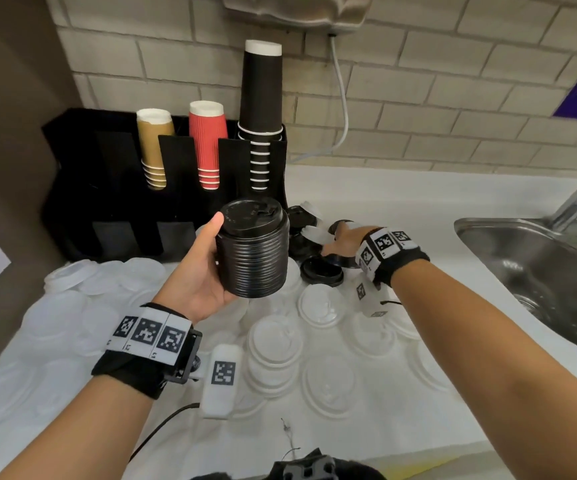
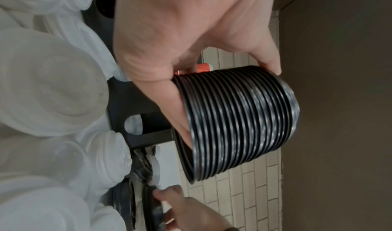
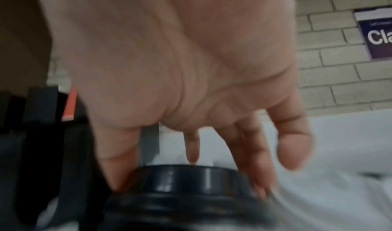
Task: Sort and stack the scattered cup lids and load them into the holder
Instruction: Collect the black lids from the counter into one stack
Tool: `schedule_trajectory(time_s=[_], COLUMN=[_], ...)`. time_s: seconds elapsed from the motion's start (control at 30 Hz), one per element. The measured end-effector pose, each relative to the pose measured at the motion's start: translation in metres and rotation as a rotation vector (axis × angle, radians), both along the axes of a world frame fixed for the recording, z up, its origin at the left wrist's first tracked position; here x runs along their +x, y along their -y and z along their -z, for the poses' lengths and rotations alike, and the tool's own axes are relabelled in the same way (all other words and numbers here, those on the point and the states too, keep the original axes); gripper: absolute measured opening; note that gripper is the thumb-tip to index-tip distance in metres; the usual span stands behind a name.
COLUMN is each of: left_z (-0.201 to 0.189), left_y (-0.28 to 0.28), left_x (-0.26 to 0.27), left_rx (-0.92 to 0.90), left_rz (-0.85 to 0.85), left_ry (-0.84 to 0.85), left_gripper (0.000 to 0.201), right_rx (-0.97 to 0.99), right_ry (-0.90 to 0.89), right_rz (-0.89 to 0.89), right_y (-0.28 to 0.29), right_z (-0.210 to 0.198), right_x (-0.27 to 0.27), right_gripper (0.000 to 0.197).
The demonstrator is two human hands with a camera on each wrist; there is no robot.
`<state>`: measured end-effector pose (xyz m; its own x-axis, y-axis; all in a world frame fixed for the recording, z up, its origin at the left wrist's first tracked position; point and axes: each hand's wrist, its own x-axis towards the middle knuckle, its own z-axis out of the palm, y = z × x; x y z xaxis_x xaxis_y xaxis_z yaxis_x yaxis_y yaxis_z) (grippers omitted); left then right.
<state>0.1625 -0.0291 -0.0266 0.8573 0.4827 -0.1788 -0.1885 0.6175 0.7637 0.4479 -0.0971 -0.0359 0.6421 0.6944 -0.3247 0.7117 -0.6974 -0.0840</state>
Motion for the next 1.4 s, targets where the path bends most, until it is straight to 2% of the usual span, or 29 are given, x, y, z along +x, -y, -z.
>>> schedule_trajectory(time_s=[0.07,0.17,0.27,0.37,0.5,0.63,0.87,1.2,1.3,1.37,1.4], left_z=[0.000,0.001,0.003,0.005,0.011,0.014,0.014,0.009,0.010,0.010,0.009], left_y=[0.000,0.000,0.003,0.006,0.007,0.007,0.008,0.009,0.007,0.006,0.005], left_x=[0.001,0.002,0.007,0.012,0.014,0.014,0.014,0.010,0.008,0.006,0.005], left_rx=[0.004,0.011,0.015,0.016,0.040,0.082,0.112,0.050,0.038,0.009,0.000], left_rz=[0.002,0.016,0.029,0.031,0.057,0.104,0.108,0.081,0.065,0.052,0.050], left_ry=[0.001,0.001,-0.014,-0.017,-0.020,0.004,-0.021,0.001,0.019,0.028,0.033], left_gripper=[0.066,0.062,0.064,0.066,0.064,0.054,0.051,0.064,0.067,0.070,0.071], right_rx=[-0.032,0.190,0.481,0.608,0.609,0.614,0.631,0.598,0.675,0.664,0.538], right_ry=[-0.117,-0.329,-0.536,-0.685,-0.630,-0.564,-0.544,-0.538,-0.631,-0.496,-0.364], right_rz=[0.024,-0.037,-0.167,-0.340,-0.501,-0.515,-0.537,-0.591,-0.477,-0.318,-0.267], right_y=[0.006,0.020,0.036,0.046,0.048,0.047,0.048,0.045,0.045,0.035,0.028], right_z=[-0.025,-0.066,-0.098,-0.112,-0.111,-0.109,-0.107,-0.103,-0.097,-0.082,-0.070], right_x=[-0.005,-0.024,-0.059,-0.091,-0.107,-0.110,-0.112,-0.110,-0.097,-0.076,-0.064], right_gripper=[0.081,0.054,0.035,0.030,0.042,0.041,0.040,0.044,0.029,0.024,0.032])
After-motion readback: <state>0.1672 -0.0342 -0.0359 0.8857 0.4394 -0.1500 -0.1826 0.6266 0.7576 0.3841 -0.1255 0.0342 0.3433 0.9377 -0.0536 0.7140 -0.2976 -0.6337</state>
